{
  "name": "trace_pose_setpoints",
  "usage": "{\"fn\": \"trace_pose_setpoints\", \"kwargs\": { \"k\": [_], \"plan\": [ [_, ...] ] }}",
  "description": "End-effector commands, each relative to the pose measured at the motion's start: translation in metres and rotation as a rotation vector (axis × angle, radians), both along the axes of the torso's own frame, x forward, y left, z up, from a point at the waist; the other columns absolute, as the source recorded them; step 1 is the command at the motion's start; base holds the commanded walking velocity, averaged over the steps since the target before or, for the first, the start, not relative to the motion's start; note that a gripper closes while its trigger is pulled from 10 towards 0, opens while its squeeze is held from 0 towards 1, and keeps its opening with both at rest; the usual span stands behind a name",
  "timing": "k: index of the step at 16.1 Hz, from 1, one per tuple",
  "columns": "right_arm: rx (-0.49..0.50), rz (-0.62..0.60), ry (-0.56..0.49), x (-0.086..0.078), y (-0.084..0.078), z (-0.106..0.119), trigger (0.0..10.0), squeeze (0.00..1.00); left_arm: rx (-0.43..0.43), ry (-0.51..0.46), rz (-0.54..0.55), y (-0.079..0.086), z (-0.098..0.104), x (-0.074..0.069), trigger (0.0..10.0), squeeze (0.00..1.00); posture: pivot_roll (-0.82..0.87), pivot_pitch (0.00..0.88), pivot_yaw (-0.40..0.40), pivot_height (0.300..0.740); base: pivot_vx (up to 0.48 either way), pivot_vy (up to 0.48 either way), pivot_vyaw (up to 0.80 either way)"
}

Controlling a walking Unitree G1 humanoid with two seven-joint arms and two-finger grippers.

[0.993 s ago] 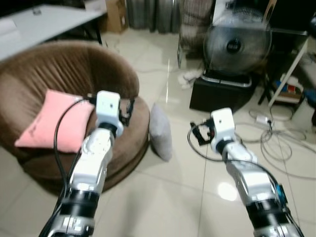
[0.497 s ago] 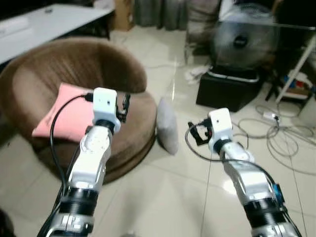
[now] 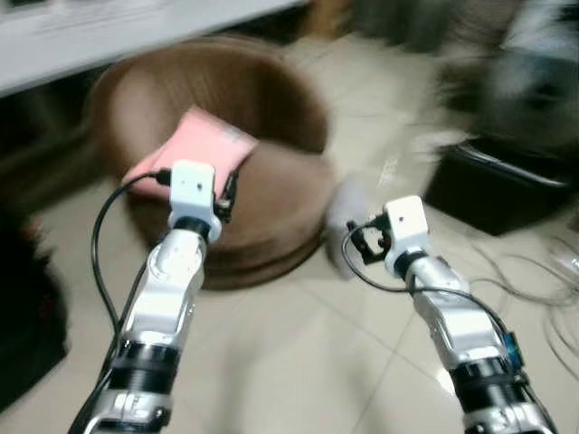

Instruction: Move the pillow to the sofa from floor

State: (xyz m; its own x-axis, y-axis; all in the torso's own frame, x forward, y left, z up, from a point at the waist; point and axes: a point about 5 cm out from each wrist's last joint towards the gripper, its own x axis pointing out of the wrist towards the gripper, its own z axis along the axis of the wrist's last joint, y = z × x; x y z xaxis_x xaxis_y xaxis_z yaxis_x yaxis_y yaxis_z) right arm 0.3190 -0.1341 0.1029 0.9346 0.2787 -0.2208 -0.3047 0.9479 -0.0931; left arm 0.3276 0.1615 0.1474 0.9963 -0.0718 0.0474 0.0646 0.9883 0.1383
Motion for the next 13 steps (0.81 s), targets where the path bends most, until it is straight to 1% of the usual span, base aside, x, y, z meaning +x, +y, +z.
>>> {"fn": "trace_pose_setpoints", "kwargs": {
  "k": [1,3,4,5,7,8,11,13],
  "plan": [
    [-0.015,0.009,-0.008,0.002,0.000,0.003,10.0,0.00,0.003,-0.025,0.000,-0.003,0.007,0.002,10.0,0.00,0.04,0.000,0.011,0.740,0.000,-0.480,0.80],
    [-0.024,0.012,-0.008,0.003,0.000,0.003,10.0,0.00,0.011,-0.009,-0.001,-0.004,0.006,0.002,10.0,0.00,0.04,0.000,0.010,0.740,0.000,-0.480,0.72],
    [-0.029,0.001,-0.001,0.003,-0.002,0.002,10.0,0.00,0.013,0.023,-0.004,-0.005,0.002,0.003,10.0,0.00,0.04,0.000,0.011,0.740,0.000,0.000,0.00],
    [-0.019,-0.026,0.014,0.003,-0.005,0.000,10.0,0.00,-0.016,0.059,-0.004,-0.005,-0.002,0.003,10.0,0.00,0.04,0.000,0.011,0.740,0.000,0.480,0.00],
    [-0.020,-0.024,0.013,0.002,-0.005,0.000,10.0,0.00,-0.016,0.052,0.004,-0.004,-0.002,0.003,10.0,0.00,0.03,0.000,0.014,0.740,0.000,0.480,0.00],
    [-0.020,-0.023,0.012,0.002,-0.005,0.000,10.0,0.00,-0.019,0.029,0.009,-0.003,0.000,0.002,10.0,0.00,0.03,0.000,0.014,0.740,0.000,0.000,0.00],
    [-0.032,-0.023,0.018,0.000,-0.006,-0.002,10.0,0.00,-0.008,0.050,0.004,-0.003,-0.003,0.002,10.0,0.00,0.03,0.000,0.015,0.740,0.000,0.000,0.00],
    [-0.027,-0.048,0.040,-0.001,-0.009,-0.006,10.0,0.00,0.003,0.052,-0.045,-0.005,-0.008,-0.002,10.0,0.00,0.03,0.000,0.014,0.740,0.000,0.000,0.00]
  ]
}}
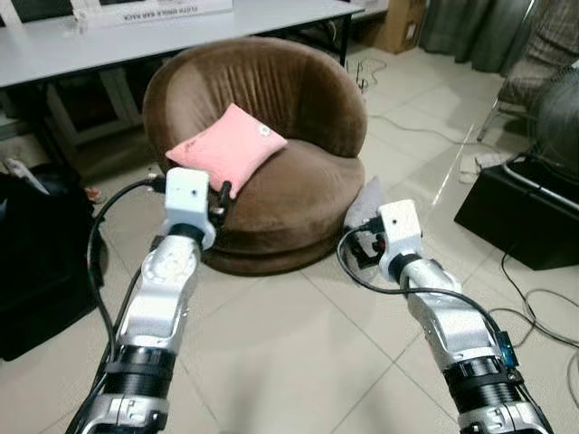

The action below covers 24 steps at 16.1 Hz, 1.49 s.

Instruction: Move the pillow to the sofa from floor

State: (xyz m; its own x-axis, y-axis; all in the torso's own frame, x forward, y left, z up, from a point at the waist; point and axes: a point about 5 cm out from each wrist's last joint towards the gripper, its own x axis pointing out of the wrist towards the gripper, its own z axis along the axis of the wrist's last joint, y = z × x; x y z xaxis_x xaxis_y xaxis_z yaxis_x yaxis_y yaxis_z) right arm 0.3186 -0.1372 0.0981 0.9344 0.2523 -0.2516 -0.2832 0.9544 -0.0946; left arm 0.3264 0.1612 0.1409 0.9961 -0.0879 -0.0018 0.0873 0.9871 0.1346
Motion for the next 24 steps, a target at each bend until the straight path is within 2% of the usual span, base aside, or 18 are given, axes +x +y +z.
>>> {"fn": "trace_pose_setpoints", "kwargs": {
  "k": [1,4,7,11,20,24],
  "plan": [
    [-0.015,-0.031,0.015,0.000,-0.007,-0.002,10.0,0.00,0.007,0.004,-0.043,-0.005,-0.004,-0.002,10.0,0.00,0.03,0.000,0.014,0.740,0.000,0.000,-0.50],
    [-0.014,-0.064,0.021,-0.001,-0.013,-0.006,10.0,0.00,0.015,0.016,-0.108,-0.005,-0.014,-0.011,10.0,0.00,0.03,0.000,0.013,0.740,0.089,0.000,-0.79],
    [-0.003,-0.155,0.036,-0.009,-0.028,-0.018,10.0,0.00,0.048,0.064,-0.139,-0.001,-0.031,-0.025,10.0,0.00,0.04,0.000,0.007,0.740,0.279,0.000,-0.78],
    [0.011,-0.228,0.083,-0.020,-0.041,-0.033,10.0,0.00,0.056,0.058,-0.127,0.002,-0.031,-0.026,10.0,0.00,0.04,0.000,0.007,0.740,0.284,0.000,-0.77],
    [0.023,-0.248,0.080,-0.021,-0.041,-0.035,10.0,0.00,0.066,0.064,-0.137,-0.001,-0.035,-0.026,10.0,0.00,0.03,0.000,0.019,0.740,0.304,0.000,-0.76],
    [0.000,-0.206,0.076,-0.019,-0.036,-0.034,10.0,0.00,0.064,0.064,-0.122,0.001,-0.035,-0.027,10.0,0.00,0.03,0.000,0.012,0.740,0.337,0.000,0.00]
  ]
}}
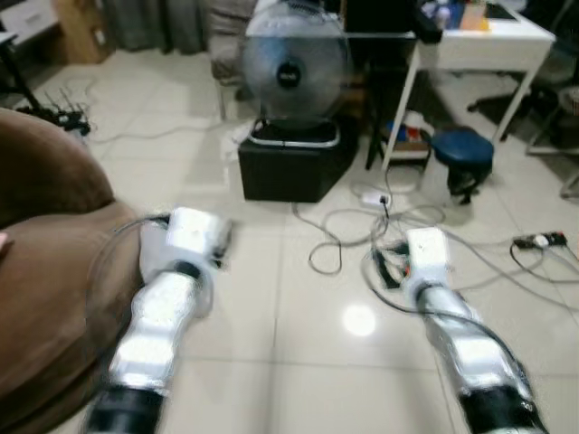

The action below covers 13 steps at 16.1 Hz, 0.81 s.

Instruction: Move the pillow to the sofa from floor

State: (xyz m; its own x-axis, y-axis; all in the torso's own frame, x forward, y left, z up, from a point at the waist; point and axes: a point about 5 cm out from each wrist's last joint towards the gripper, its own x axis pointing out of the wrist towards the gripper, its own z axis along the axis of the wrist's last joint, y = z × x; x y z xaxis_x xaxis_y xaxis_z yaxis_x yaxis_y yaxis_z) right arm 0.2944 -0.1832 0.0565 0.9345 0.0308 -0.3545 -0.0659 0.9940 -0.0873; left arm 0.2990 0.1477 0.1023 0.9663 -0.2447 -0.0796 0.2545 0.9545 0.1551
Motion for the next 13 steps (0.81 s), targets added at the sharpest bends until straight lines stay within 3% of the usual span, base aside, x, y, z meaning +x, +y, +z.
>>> {"fn": "trace_pose_setpoints", "kwargs": {
  "k": [1,9,13],
  "plan": [
    [0.013,0.026,-0.034,0.006,0.011,0.007,10.0,0.00,0.032,-0.013,0.039,0.014,0.003,0.001,10.0,0.00,0.03,0.000,0.012,0.740,0.349,0.000,0.00],
    [-0.006,0.051,-0.029,0.005,0.013,0.006,10.0,0.00,0.040,-0.011,0.034,0.013,0.003,0.003,10.0,0.00,0.03,0.000,0.014,0.740,0.350,0.000,0.00],
    [-0.014,0.122,-0.031,0.005,0.022,0.007,10.0,0.00,0.042,-0.011,0.033,0.014,0.004,0.003,10.0,0.00,0.04,0.000,0.015,0.740,0.350,0.000,0.69]
  ]
}}
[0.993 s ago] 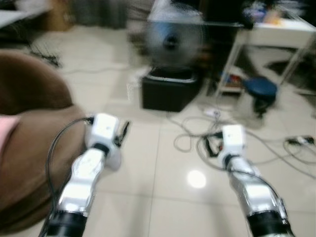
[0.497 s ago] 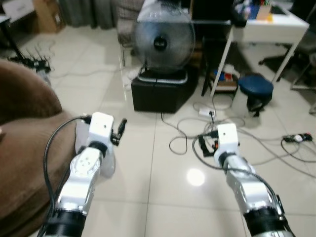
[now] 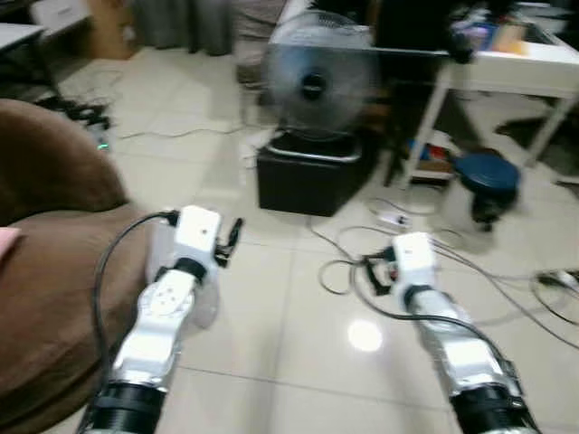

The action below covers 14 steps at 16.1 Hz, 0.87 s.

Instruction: Move the pillow to the sofa from floor

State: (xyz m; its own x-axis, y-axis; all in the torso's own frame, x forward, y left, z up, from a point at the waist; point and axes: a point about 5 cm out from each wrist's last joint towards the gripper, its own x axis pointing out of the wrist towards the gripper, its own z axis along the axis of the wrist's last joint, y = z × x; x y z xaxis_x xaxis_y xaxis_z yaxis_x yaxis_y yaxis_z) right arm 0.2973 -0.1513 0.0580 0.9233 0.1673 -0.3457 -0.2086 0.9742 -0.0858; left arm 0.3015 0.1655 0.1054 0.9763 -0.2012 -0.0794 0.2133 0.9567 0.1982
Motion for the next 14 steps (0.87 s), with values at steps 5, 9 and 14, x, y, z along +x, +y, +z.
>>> {"fn": "trace_pose_setpoints", "kwargs": {
  "k": [5,9,14],
  "plan": [
    [-0.012,0.007,-0.002,-0.0012,-0.0051,0.0029,10.0,0.00,0.010,0.000,-0.015,-0.0040,0.0009,0.0011,10.0,0.00,0.04,0.000,0.016,0.740,0.350,0.000,0.80],
    [-0.017,-0.017,0.024,-0.0013,-0.0096,-0.0004,10.0,0.00,0.014,0.003,-0.021,-0.0050,0.0006,0.0013,10.0,0.00,0.04,0.000,0.016,0.740,0.351,0.000,0.00],
    [-0.017,-0.008,0.024,0.0002,-0.0077,0.0018,10.0,0.00,0.012,0.005,-0.024,-0.0063,0.0001,0.0008,10.0,0.00,0.04,0.000,0.014,0.740,0.349,0.000,0.00]
  ]
}}
